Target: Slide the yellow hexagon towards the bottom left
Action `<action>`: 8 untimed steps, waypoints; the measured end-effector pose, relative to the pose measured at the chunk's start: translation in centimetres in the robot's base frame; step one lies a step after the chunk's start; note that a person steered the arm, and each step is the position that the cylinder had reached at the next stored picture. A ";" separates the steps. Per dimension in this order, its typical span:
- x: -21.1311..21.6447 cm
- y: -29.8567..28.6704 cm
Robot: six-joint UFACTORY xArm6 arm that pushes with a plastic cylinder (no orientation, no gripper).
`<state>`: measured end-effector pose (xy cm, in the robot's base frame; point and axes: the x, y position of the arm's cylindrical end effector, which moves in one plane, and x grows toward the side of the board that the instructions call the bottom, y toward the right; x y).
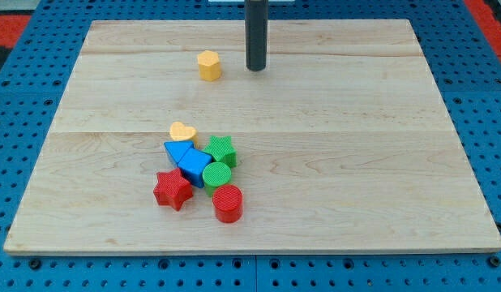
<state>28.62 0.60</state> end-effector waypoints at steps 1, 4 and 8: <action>-2.9 -2.1; 4.3 -6.7; 10.0 -17.3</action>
<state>38.59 -16.71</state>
